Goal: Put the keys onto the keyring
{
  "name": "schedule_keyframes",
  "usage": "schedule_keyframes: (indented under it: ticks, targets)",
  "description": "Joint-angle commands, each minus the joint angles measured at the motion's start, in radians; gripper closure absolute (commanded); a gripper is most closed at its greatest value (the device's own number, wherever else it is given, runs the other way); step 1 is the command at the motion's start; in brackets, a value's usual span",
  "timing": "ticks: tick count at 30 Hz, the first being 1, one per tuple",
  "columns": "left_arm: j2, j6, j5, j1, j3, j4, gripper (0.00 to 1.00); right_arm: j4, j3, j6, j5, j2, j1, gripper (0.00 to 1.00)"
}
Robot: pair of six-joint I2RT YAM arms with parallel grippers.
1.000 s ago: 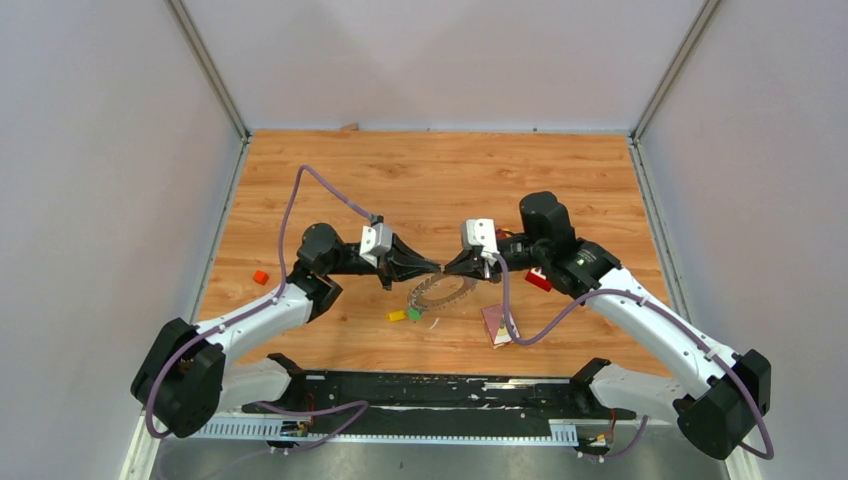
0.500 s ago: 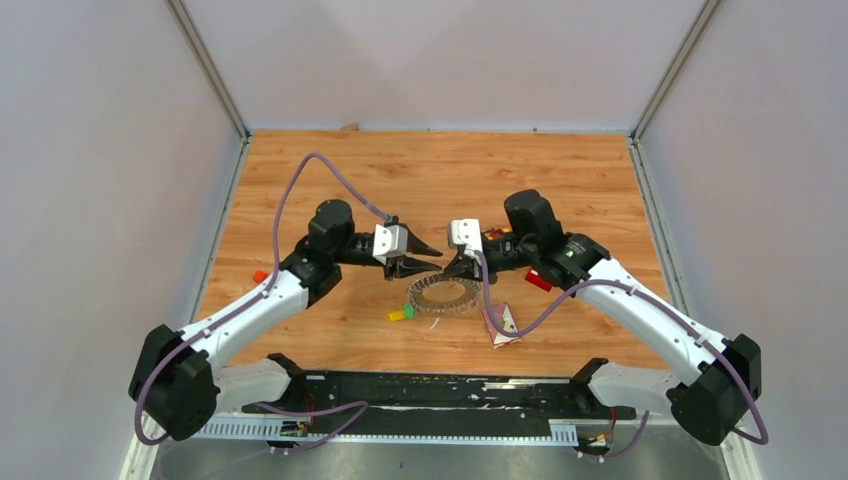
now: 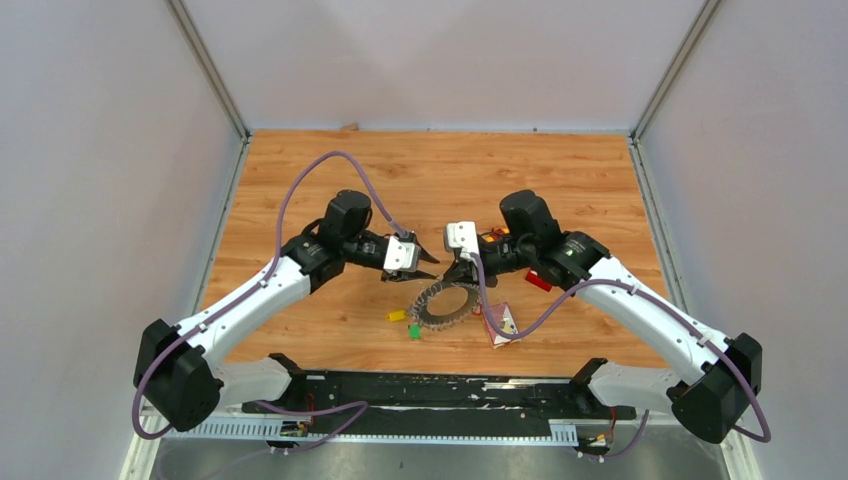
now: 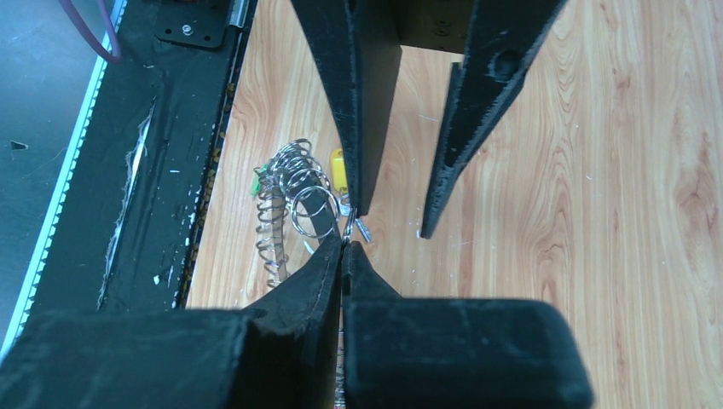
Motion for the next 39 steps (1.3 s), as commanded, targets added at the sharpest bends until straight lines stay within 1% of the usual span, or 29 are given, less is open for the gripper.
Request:
schedule_keyframes:
  ticks: [1,9,15,18,20,23,27,30,34,39]
  targets:
    - [-0.017,0.110,0.023,-0.006,0.049,-0.112,0.59,0.057,0.019,-0.008,0.000,-0.030,0.001,1.00]
    - [-0.033,0.140,-0.002,-0.005,0.061,-0.136,0.62,0.051,0.007,-0.022,-0.002,-0.032,0.001,1.00]
    - [-0.029,0.088,0.024,-0.005,0.067,-0.097,0.69,0.046,0.012,-0.023,-0.013,-0.026,0.001,1.00]
    - [-0.028,0.102,0.016,-0.005,0.076,-0.114,0.69,0.044,0.011,-0.027,-0.018,-0.023,0.001,1.00]
    - [-0.027,0.155,0.010,-0.005,0.095,-0.169,0.66,0.041,0.012,-0.032,-0.014,-0.022,0.001,1.00]
    - [-0.024,0.256,-0.021,-0.006,0.140,-0.296,0.62,0.041,0.015,-0.035,-0.006,-0.023,0.001,1.00]
    - [-0.036,0.364,-0.020,-0.005,0.180,-0.441,0.62,0.044,0.019,-0.036,0.016,-0.027,0.001,1.00]
    - [-0.044,0.410,-0.012,-0.006,0.192,-0.506,0.63,0.044,0.019,-0.038,0.023,-0.033,0.002,1.00]
    - [-0.038,0.398,-0.019,-0.006,0.190,-0.480,0.63,0.043,0.017,-0.041,0.013,-0.038,0.001,1.00]
    - [-0.042,0.288,-0.021,-0.005,0.171,-0.328,0.64,0.037,0.007,-0.054,-0.004,-0.047,0.001,1.00]
